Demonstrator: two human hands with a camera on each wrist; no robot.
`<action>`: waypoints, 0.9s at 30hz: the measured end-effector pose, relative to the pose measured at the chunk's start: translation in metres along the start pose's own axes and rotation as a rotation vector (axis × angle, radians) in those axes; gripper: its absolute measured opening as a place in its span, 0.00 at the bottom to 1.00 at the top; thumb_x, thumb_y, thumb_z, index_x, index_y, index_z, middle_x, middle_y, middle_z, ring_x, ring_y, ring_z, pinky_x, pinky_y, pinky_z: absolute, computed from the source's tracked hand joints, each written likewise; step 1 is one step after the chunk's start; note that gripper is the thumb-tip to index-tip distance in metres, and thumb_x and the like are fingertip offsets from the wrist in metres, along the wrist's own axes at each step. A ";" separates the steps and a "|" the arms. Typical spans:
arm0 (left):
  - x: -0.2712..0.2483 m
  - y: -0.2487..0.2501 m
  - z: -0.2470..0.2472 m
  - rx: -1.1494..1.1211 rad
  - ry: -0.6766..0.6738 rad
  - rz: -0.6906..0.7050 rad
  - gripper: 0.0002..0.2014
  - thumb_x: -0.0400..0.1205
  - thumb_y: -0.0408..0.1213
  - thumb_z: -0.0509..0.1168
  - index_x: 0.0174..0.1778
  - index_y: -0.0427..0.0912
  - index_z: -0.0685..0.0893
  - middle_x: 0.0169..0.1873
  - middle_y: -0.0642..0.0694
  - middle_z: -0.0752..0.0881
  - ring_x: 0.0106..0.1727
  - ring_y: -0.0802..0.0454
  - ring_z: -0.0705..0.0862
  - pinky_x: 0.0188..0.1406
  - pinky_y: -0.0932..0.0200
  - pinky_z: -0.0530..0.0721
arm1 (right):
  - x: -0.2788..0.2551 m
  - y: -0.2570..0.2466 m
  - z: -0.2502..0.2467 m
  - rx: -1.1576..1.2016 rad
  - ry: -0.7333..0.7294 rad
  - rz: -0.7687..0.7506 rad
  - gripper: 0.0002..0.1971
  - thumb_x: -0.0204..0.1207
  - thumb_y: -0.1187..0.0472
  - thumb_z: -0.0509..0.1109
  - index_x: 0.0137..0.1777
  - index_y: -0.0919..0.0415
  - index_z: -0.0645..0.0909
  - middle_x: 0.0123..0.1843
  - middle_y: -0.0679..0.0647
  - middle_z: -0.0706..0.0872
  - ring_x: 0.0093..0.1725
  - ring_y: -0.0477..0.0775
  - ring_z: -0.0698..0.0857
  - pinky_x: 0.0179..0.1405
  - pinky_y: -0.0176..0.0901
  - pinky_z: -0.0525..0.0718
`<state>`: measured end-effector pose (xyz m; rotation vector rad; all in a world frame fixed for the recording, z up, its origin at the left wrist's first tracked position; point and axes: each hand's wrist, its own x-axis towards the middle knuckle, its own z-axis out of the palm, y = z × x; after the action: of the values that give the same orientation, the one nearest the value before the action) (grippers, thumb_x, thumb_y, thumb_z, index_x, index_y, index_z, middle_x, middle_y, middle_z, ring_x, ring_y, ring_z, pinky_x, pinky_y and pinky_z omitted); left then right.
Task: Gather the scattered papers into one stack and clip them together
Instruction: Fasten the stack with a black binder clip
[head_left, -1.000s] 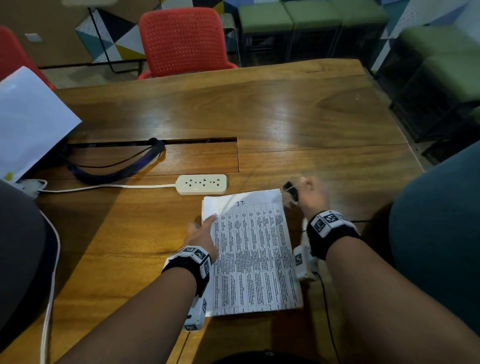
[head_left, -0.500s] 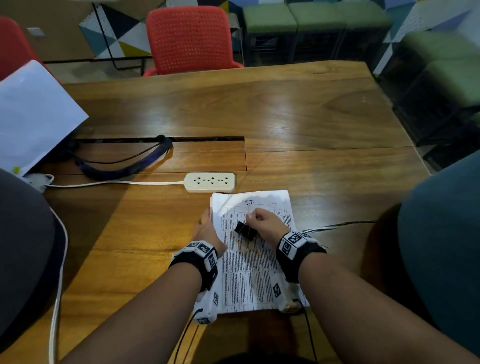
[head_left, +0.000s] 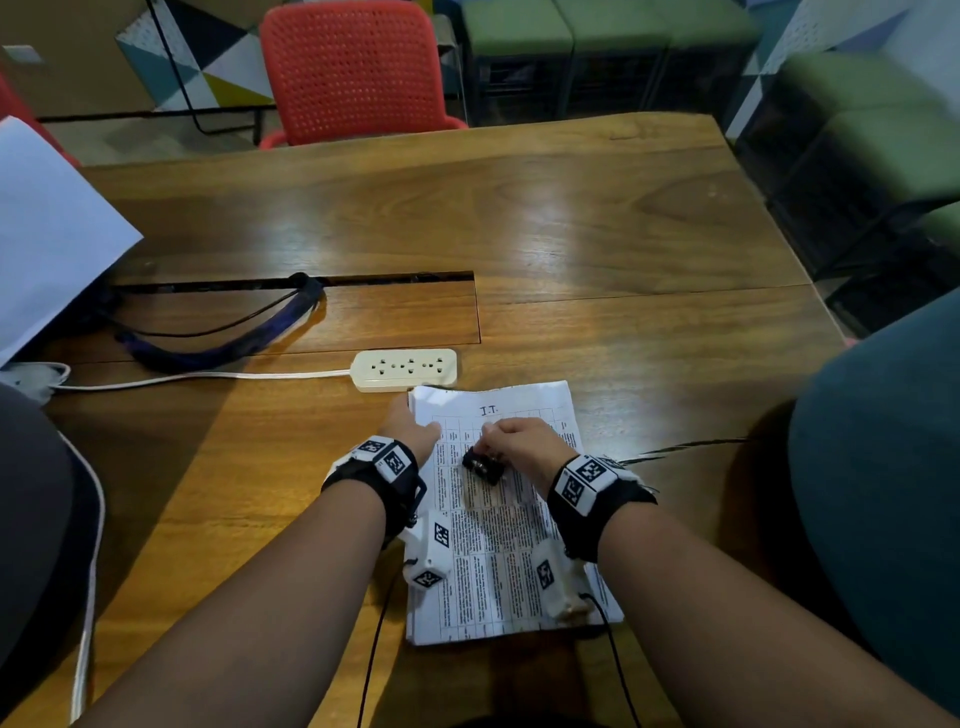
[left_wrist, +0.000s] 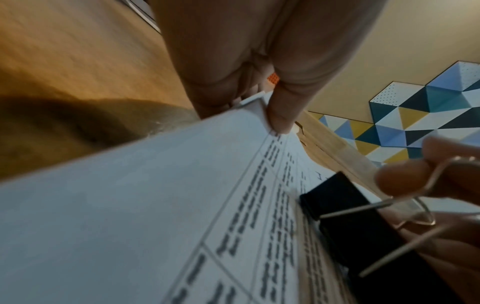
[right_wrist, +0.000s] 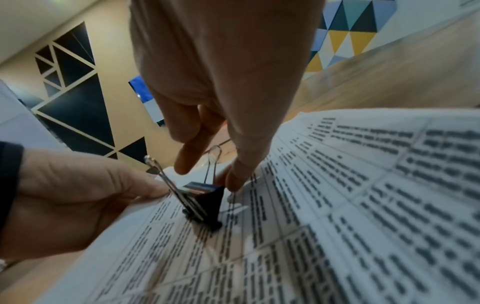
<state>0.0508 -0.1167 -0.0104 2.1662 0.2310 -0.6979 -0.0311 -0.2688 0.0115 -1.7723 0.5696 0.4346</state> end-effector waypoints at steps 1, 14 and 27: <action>0.002 -0.001 0.001 -0.011 0.000 0.016 0.29 0.80 0.37 0.68 0.76 0.45 0.66 0.69 0.41 0.80 0.67 0.38 0.80 0.66 0.40 0.79 | 0.001 -0.002 -0.002 -0.050 0.011 -0.008 0.16 0.79 0.50 0.65 0.37 0.54 0.90 0.40 0.52 0.88 0.42 0.54 0.84 0.56 0.53 0.85; 0.009 -0.007 0.001 0.003 0.004 0.187 0.34 0.81 0.31 0.66 0.80 0.56 0.63 0.77 0.45 0.71 0.73 0.42 0.75 0.69 0.48 0.77 | 0.000 -0.027 -0.014 -0.502 -0.054 0.029 0.15 0.75 0.51 0.70 0.60 0.56 0.82 0.57 0.53 0.83 0.57 0.52 0.83 0.53 0.42 0.81; 0.017 -0.008 0.003 -0.091 0.038 0.097 0.28 0.77 0.33 0.69 0.71 0.59 0.71 0.61 0.44 0.83 0.53 0.42 0.86 0.53 0.47 0.87 | 0.002 -0.040 -0.023 -0.355 -0.146 0.058 0.12 0.80 0.58 0.64 0.56 0.55 0.89 0.54 0.50 0.88 0.50 0.47 0.82 0.50 0.39 0.78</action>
<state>0.0605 -0.1152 -0.0273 2.0906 0.1727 -0.5807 -0.0061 -0.2824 0.0473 -2.0430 0.4613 0.7359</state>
